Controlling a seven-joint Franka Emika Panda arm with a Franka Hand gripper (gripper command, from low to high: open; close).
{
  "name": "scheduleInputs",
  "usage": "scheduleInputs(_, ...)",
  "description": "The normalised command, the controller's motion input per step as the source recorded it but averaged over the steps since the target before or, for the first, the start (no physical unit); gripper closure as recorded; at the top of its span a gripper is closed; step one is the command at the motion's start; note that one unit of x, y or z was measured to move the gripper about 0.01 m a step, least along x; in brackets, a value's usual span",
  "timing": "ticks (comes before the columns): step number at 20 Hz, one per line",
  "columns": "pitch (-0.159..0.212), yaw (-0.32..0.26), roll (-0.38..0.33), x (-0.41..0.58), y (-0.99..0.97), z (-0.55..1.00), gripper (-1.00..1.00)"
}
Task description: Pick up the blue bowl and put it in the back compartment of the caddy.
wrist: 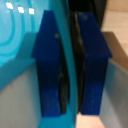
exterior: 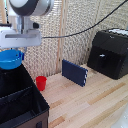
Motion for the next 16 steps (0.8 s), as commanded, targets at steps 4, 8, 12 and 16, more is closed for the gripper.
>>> scheduleInputs(4,-0.042,-0.236,-0.014,0.411,0.18,-0.07,1.00)
scheduleInputs(8,0.003,-0.096,0.000,0.184,0.11,0.00,-1.00)
scheduleInputs(12,-0.005,-0.001,-0.013,0.009,0.00,0.25,-1.00)
scheduleInputs(16,0.070,0.032,-0.076,0.111,-0.10,0.78,-1.00)
